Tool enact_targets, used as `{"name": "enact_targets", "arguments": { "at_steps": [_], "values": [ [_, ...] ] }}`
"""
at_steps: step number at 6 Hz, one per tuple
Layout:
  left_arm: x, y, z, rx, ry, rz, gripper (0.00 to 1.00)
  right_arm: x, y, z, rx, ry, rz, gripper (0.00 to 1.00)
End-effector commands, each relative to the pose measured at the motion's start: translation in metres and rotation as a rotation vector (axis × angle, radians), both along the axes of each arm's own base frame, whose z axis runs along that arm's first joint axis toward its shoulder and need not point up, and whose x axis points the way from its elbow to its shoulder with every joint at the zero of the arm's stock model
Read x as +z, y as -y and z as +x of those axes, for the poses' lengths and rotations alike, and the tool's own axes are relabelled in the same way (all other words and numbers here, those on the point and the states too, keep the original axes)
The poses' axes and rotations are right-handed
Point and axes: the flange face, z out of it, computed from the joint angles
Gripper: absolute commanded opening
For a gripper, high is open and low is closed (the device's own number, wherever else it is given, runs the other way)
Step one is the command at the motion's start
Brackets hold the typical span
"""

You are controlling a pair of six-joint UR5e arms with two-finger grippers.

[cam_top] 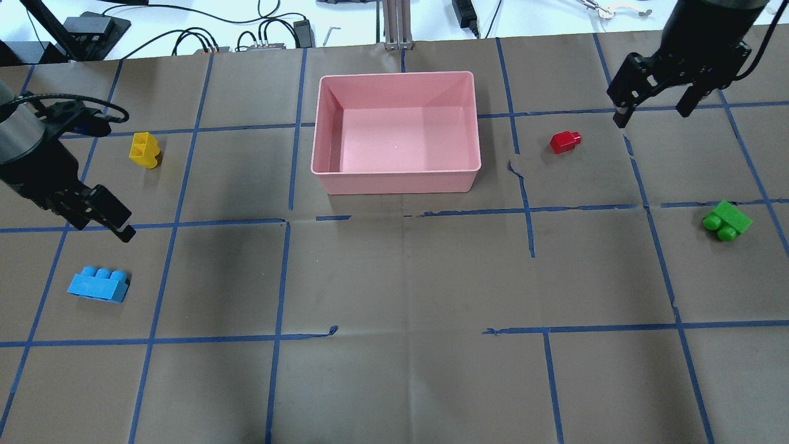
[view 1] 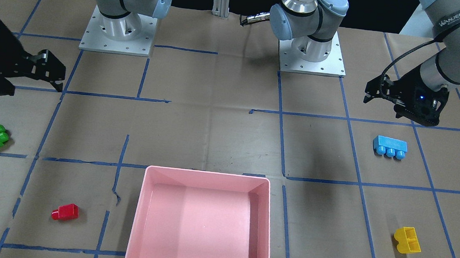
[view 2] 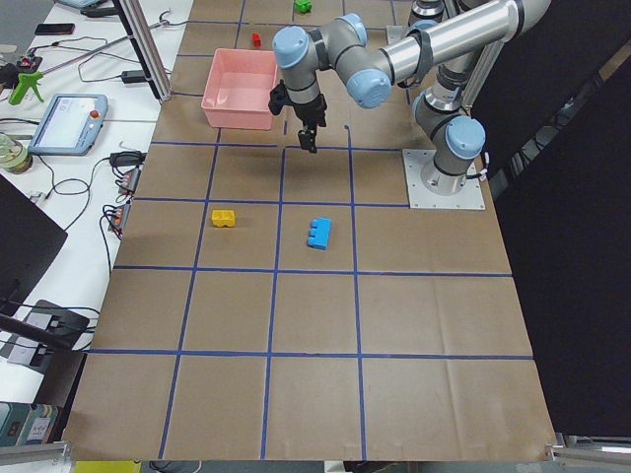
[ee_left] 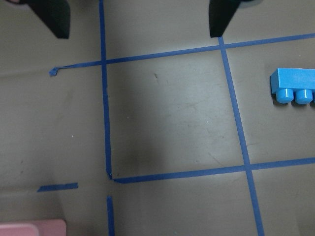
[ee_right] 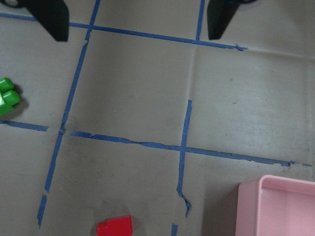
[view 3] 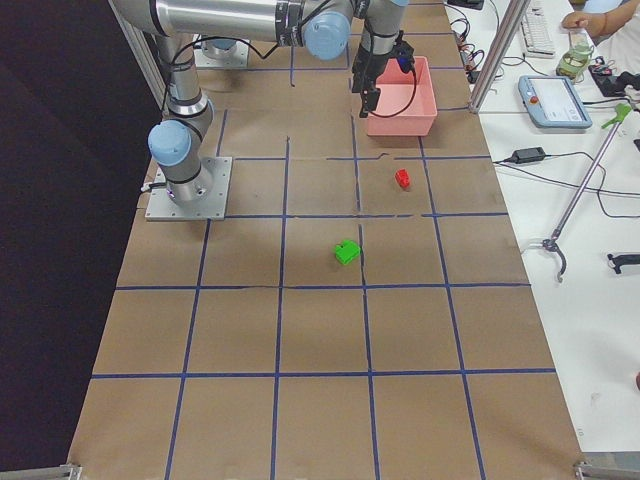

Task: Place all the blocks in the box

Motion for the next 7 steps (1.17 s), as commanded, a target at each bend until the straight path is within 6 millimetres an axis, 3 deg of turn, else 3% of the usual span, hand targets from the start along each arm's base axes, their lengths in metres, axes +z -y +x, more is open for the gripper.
{"name": "enact_targets", "arguments": {
  "at_steps": [1,2,3,4,5,7],
  "values": [
    [-0.042,-0.024,0.068,-0.346,-0.049,-0.078,0.99,-0.035,0.011,-0.113,0.255,0.062,-0.004,1.00],
    [-0.068,-0.033,0.079,-0.642,-0.107,-0.089,0.99,-0.054,0.001,-0.176,0.363,0.096,-0.012,1.00],
    [-0.085,-0.049,0.107,-0.778,-0.128,-0.081,0.98,-0.073,-0.011,-0.219,0.478,0.078,-0.060,1.00],
    [-0.096,-0.052,0.125,-0.960,-0.113,-0.104,0.98,-0.100,-0.027,-0.250,0.508,0.052,-0.092,1.00],
    [-0.110,-0.046,0.133,-1.140,-0.098,-0.120,0.98,-0.129,-0.036,-0.250,0.503,0.036,-0.104,1.00],
    [-0.141,-0.041,0.136,-1.292,-0.097,-0.129,0.98,-0.194,-0.041,-0.244,0.495,0.020,-0.127,1.00]
  ]
}}
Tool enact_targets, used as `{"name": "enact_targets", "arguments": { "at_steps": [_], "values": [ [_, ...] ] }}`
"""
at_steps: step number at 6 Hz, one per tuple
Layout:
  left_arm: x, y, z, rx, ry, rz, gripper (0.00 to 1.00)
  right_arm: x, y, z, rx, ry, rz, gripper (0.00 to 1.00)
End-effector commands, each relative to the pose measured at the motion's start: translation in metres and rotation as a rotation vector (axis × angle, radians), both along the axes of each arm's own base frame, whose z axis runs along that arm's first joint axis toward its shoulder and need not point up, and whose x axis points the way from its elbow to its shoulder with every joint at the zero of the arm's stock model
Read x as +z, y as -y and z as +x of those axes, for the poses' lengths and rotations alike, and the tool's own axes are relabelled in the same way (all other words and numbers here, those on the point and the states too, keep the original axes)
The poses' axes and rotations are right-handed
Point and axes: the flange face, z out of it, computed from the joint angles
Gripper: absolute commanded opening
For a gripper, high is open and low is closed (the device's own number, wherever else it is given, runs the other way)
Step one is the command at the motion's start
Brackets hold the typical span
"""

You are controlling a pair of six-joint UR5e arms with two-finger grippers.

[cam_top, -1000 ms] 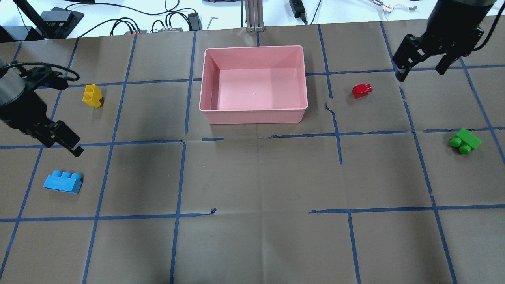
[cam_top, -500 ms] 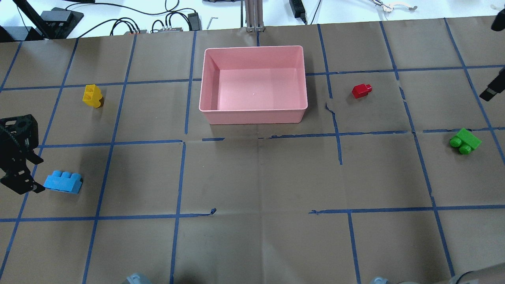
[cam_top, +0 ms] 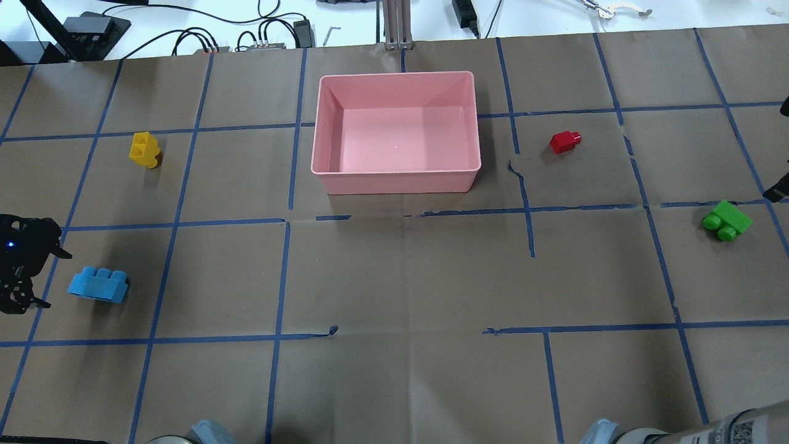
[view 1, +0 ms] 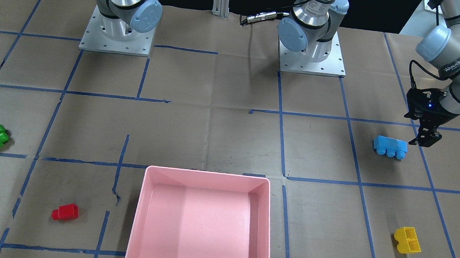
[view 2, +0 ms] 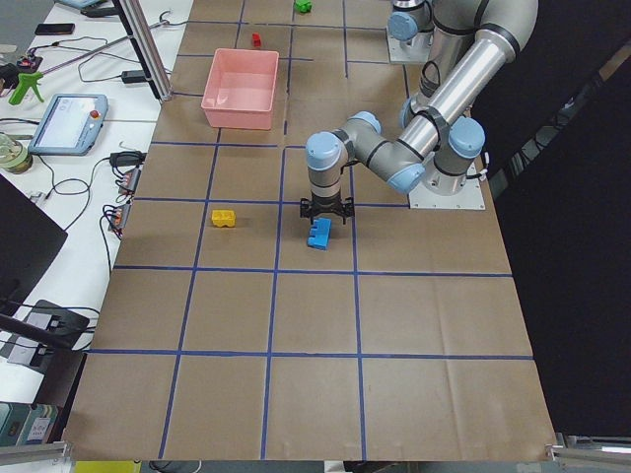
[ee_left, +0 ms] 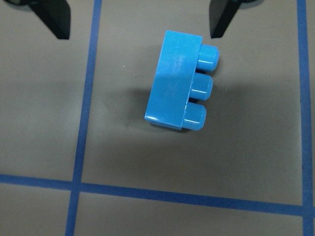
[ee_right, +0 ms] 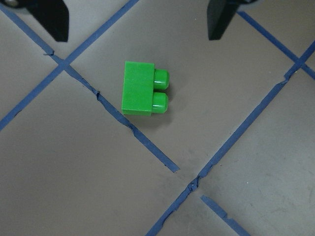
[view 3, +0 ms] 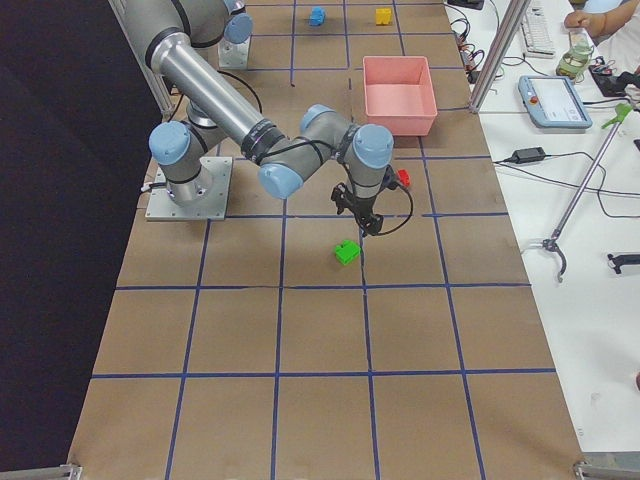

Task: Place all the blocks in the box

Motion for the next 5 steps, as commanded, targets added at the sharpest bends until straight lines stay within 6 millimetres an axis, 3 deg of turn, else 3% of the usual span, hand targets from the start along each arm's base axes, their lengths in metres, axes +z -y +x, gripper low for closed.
{"name": "enact_targets", "arguments": {
  "at_steps": [1,2,4,5],
  "values": [
    [-0.019,0.002,-0.002,-0.108,0.000,-0.015,0.98,-0.066,0.006,-0.006,-0.005,0.003,-0.005,1.00],
    [-0.024,0.001,-0.007,-0.134,-0.030,-0.038,0.98,-0.085,0.007,-0.006,-0.007,0.024,0.021,1.00],
    [-0.034,-0.004,-0.013,-0.132,-0.021,-0.049,0.99,-0.102,-0.003,0.002,-0.042,0.050,0.050,1.00],
    [-0.037,-0.005,-0.013,-0.129,-0.025,-0.043,0.99,-0.101,0.001,-0.001,-0.045,0.015,0.004,1.00]
  ]
}}
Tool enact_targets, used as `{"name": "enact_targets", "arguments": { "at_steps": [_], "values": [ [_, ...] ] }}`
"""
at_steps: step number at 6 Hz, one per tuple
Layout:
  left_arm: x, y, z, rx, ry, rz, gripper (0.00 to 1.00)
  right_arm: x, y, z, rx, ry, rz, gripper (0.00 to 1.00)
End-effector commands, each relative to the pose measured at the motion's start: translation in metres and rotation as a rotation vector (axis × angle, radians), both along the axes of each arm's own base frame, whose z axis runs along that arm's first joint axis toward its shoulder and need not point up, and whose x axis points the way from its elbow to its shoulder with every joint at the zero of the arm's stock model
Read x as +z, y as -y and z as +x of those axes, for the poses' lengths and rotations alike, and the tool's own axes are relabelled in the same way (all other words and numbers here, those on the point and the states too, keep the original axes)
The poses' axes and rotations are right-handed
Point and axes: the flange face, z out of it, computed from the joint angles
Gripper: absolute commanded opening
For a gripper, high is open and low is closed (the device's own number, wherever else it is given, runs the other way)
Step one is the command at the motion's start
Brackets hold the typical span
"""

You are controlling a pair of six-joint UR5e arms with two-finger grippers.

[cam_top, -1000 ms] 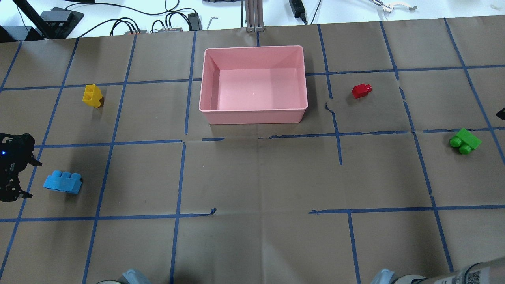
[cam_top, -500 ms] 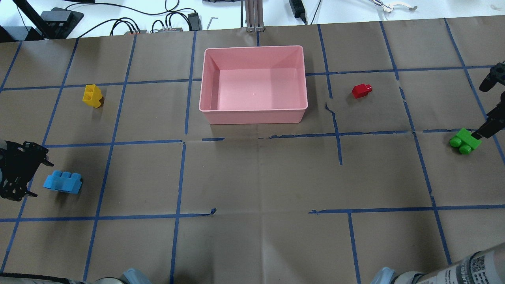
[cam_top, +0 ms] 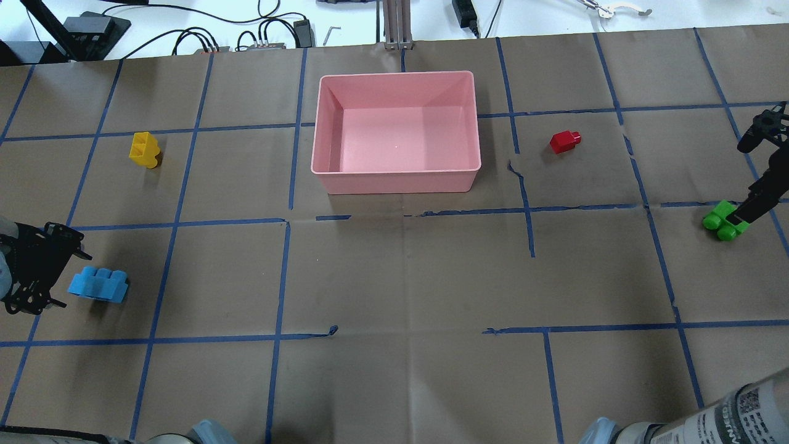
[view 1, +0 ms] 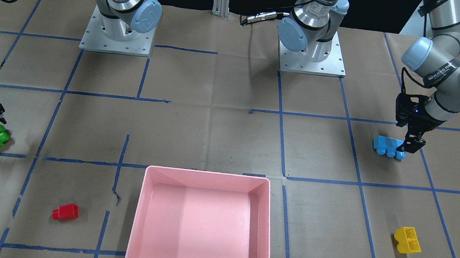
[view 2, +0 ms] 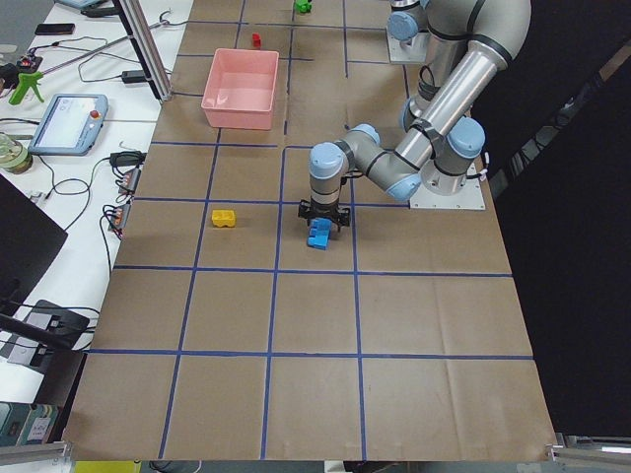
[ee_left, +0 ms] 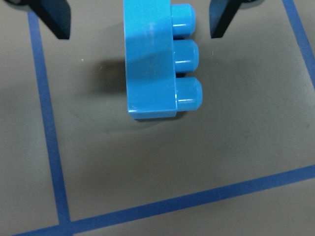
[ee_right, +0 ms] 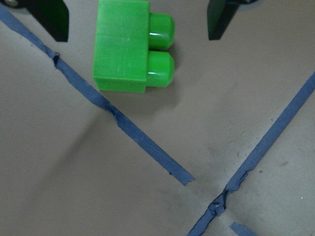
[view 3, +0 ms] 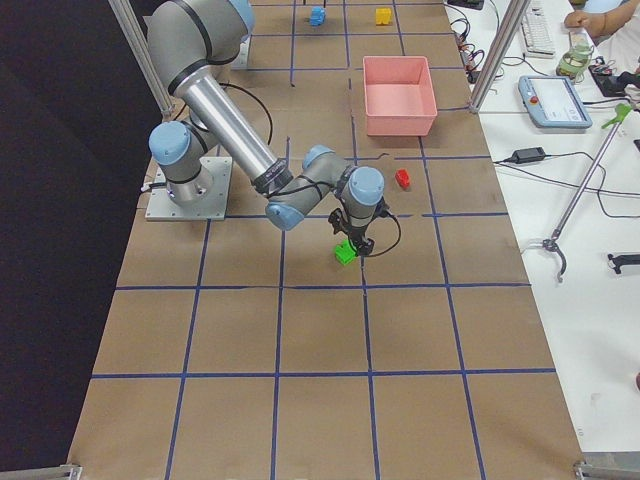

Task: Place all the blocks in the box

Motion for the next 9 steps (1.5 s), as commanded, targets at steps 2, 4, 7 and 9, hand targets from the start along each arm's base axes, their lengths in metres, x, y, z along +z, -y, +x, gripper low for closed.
{"name": "enact_targets", "arguments": {
  "at_steps": [2,4,7,9],
  "values": [
    [-0.016,0.001,0.001,0.005,-0.011,0.003,0.99,-0.030,0.001,-0.002,-0.008,0.003,0.013,1.00],
    [-0.028,0.002,0.003,0.010,-0.007,-0.019,0.99,-0.039,-0.004,0.002,-0.010,0.010,0.034,1.00],
    [-0.036,-0.003,0.001,0.015,-0.019,-0.007,0.99,-0.034,-0.001,-0.001,-0.005,0.000,0.026,0.66],
    [-0.041,-0.003,0.001,0.016,-0.025,-0.001,0.99,-0.029,-0.001,-0.005,0.004,-0.027,0.032,0.38]
  ]
}}
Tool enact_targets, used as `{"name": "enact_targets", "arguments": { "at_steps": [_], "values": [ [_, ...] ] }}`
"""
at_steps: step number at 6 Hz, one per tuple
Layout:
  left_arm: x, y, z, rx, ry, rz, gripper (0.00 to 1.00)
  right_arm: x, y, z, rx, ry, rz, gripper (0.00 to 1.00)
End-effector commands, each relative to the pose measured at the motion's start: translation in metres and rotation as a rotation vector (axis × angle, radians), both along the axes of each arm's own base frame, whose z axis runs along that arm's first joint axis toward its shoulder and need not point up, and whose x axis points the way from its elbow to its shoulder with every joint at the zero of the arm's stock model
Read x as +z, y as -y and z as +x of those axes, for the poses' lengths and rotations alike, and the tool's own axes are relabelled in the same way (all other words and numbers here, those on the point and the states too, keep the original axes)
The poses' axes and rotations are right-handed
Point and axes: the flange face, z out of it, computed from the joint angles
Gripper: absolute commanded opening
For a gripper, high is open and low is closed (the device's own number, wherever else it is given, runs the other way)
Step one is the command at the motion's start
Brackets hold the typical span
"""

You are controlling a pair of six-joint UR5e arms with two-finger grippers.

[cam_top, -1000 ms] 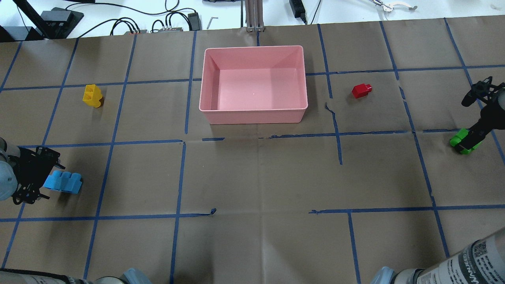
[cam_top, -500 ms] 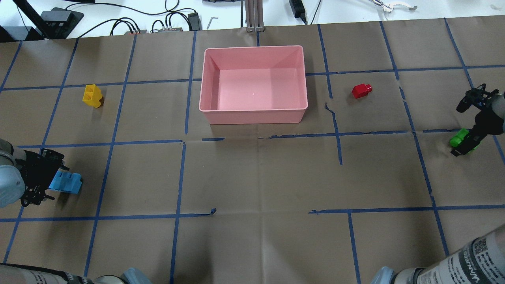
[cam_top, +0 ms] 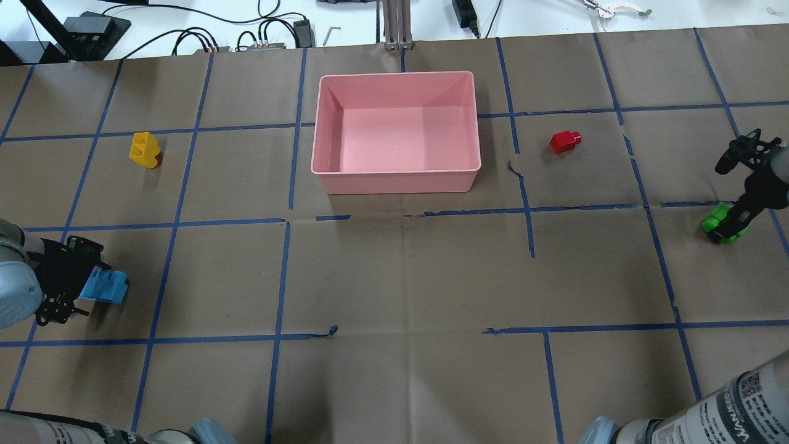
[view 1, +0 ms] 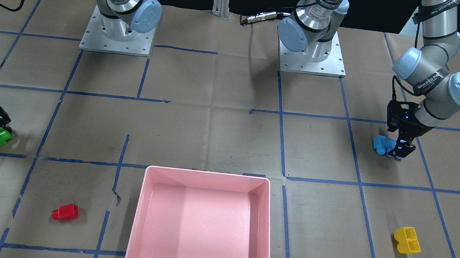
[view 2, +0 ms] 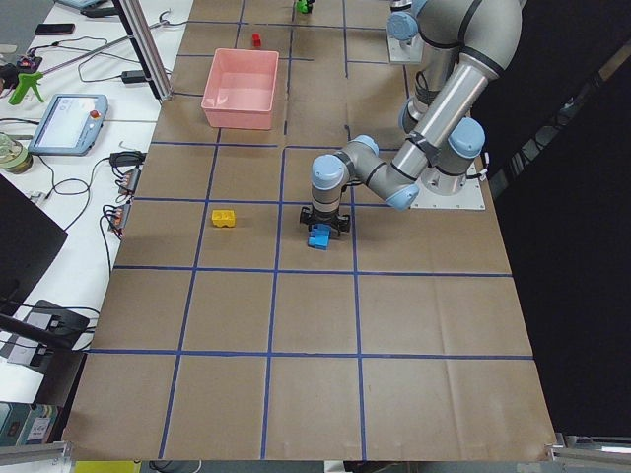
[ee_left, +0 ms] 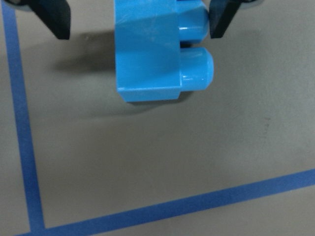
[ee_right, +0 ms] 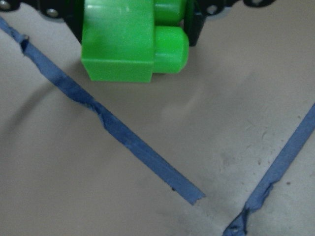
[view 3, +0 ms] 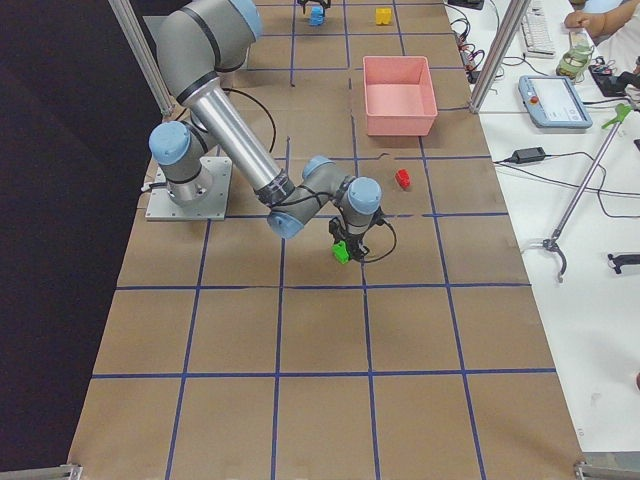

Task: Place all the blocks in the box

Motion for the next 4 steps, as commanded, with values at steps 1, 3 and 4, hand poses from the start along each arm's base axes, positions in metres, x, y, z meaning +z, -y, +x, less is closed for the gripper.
{"name": "enact_targets", "arguments": {
  "at_steps": [1,3,4],
  "values": [
    [-0.009,0.002,0.003,0.001,0.005,-0.004,0.99,0.010,0.002,-0.004,0.005,-0.027,-0.011,0.36],
    [-0.013,0.004,0.004,0.001,0.009,-0.008,0.82,0.082,0.012,-0.001,0.001,-0.086,-0.093,0.36],
    [-0.010,0.007,0.006,0.000,0.014,-0.018,0.39,0.119,0.010,0.008,-0.051,-0.079,-0.121,0.37]
  ]
}}
